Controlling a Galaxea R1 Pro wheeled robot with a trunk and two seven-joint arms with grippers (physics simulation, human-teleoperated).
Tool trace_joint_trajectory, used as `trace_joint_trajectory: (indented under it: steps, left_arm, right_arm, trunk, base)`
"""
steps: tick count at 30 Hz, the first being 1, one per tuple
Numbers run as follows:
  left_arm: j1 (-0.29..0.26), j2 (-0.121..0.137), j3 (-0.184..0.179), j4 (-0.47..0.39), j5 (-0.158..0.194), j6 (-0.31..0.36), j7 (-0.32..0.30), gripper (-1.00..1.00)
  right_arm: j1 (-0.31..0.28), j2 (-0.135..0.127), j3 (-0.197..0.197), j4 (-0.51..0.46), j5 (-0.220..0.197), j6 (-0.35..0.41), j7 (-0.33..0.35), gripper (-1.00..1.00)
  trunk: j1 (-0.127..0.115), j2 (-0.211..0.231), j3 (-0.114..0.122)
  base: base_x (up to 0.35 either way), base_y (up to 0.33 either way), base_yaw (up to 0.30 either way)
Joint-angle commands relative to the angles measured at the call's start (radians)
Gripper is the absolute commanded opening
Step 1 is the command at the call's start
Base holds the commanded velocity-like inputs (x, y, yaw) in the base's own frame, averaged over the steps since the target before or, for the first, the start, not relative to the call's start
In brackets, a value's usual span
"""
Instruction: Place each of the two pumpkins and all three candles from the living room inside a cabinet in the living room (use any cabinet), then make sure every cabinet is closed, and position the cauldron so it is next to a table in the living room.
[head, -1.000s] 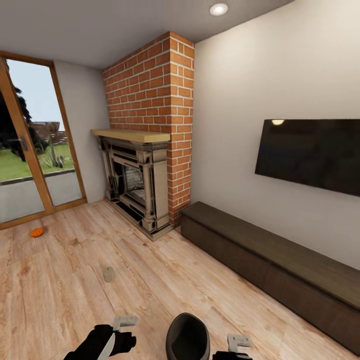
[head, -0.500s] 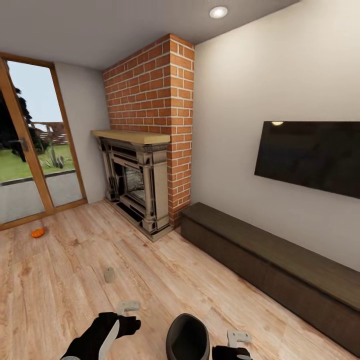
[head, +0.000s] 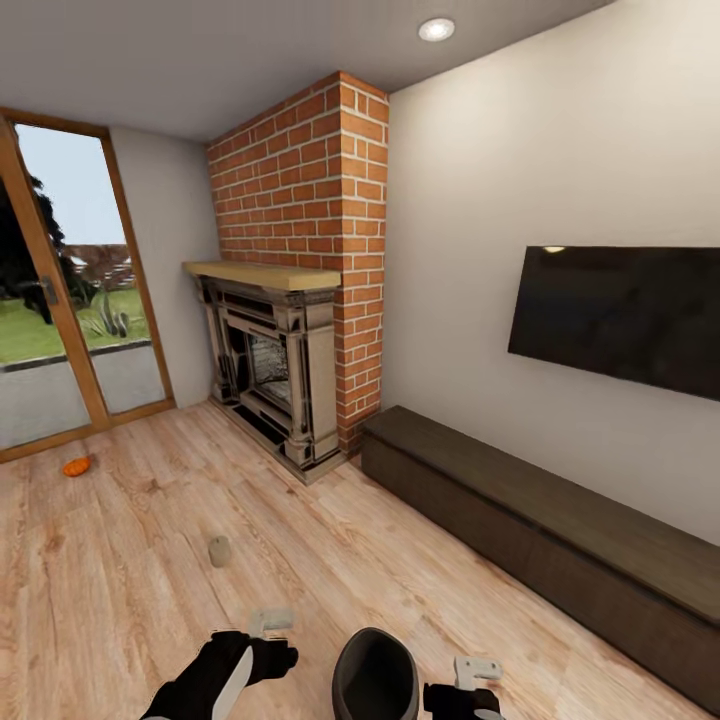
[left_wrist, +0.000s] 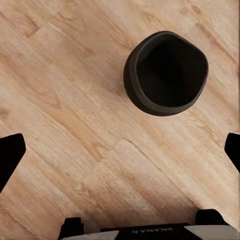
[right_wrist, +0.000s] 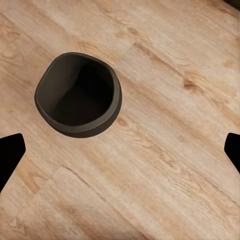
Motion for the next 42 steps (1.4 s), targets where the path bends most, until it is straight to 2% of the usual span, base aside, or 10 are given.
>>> trace_joint_trajectory:
  steps: [1, 5, 9, 13, 26, 42]
  left_arm:
    - [0.0, -0.003, 0.0, 0.005, 0.004, 0.0, -0.001, 1.0]
    - [0.0, -0.028, -0.003, 0.079, 0.003, -0.1, -0.001, 1.0]
    - [0.0, -0.05, -0.003, 0.118, 0.003, -0.168, -0.001, 1.0]
    - [0.0, -0.057, -0.003, 0.126, 0.003, -0.184, -0.001, 1.0]
    - [0.0, -0.062, -0.002, 0.15, 0.001, -0.245, -0.001, 1.0]
    - [0.0, -0.058, -0.002, 0.153, 0.001, -0.265, -0.015, 1.0]
  right_arm:
    - [0.0, 0.0, 0.001, -0.002, -0.003, 0.005, -0.004, 1.0]
    - [0.0, 0.0, 0.001, -0.002, -0.003, 0.004, -0.004, 1.0]
    - [0.0, 0.0, 0.001, -0.002, -0.003, 0.003, -0.003, 1.0]
    - [0.0, 0.0, 0.001, -0.002, -0.003, 0.001, -0.003, 1.0]
    - [0.0, 0.001, 0.001, -0.002, -0.003, -0.009, -0.003, 1.0]
    - [0.0, 0.001, 0.001, -0.001, -0.002, -0.022, -0.003, 1.0]
  trunk:
    - [-0.004, 0.006, 0.001]
    - [-0.019, 0.034, 0.014]
    - [-0.034, 0.062, 0.026]
    - [-0.05, 0.09, 0.039]
    - [-0.05, 0.09, 0.039]
    - [-0.05, 0.09, 0.039]
  base:
    - [0.0, 0.0, 0.0]
    - [0.0, 0.0, 0.0]
    - [0.0, 0.0, 0.0]
    - [0.0, 0.0, 0.0]
    - [0.045, 0.0, 0.0]
    - [0.12, 0.0, 0.0]
